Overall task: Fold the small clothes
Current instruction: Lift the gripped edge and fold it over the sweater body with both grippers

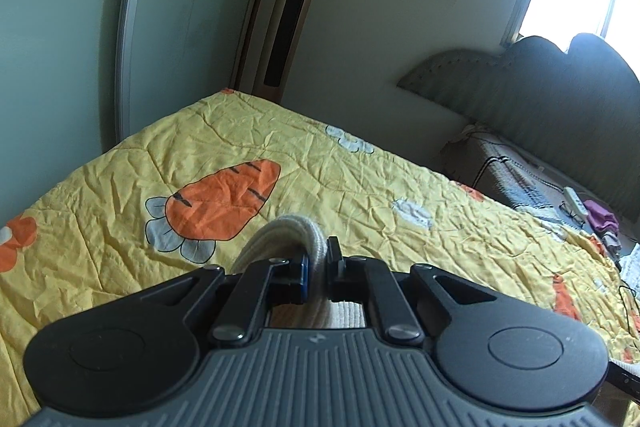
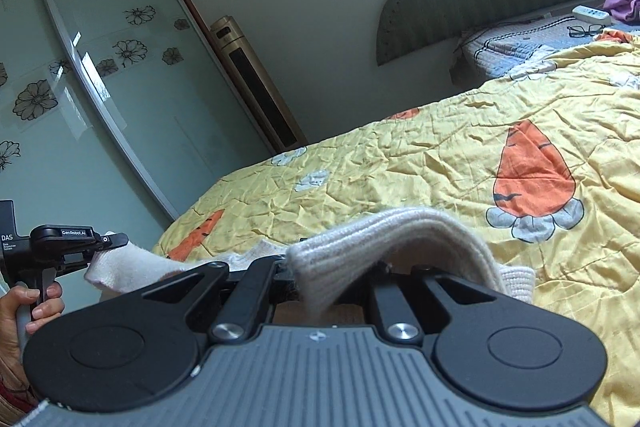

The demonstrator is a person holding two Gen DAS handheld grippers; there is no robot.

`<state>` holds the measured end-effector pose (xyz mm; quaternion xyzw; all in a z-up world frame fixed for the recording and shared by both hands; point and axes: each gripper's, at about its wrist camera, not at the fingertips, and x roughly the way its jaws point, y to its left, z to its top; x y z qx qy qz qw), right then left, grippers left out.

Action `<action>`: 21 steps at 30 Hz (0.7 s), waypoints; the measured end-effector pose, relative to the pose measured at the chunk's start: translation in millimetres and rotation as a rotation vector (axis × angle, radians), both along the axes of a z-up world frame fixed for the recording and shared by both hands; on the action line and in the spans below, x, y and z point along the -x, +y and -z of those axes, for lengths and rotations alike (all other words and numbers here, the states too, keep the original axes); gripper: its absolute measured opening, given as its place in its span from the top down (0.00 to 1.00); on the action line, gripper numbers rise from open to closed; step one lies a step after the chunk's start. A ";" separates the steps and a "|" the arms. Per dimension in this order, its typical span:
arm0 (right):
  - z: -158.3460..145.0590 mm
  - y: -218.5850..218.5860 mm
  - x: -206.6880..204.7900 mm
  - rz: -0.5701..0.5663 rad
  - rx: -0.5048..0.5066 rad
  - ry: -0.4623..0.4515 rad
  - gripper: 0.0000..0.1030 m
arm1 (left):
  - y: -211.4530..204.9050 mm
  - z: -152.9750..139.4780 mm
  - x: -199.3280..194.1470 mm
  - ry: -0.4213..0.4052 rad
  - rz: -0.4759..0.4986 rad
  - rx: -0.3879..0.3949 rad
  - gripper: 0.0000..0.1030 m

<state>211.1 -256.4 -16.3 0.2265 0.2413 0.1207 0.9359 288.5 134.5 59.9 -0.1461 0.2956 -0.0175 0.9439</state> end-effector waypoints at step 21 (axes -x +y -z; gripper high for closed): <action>31.1 -19.5 -30.8 0.010 -0.098 0.177 0.85 | 9.4 34.5 -45.4 0.219 0.004 0.071 0.92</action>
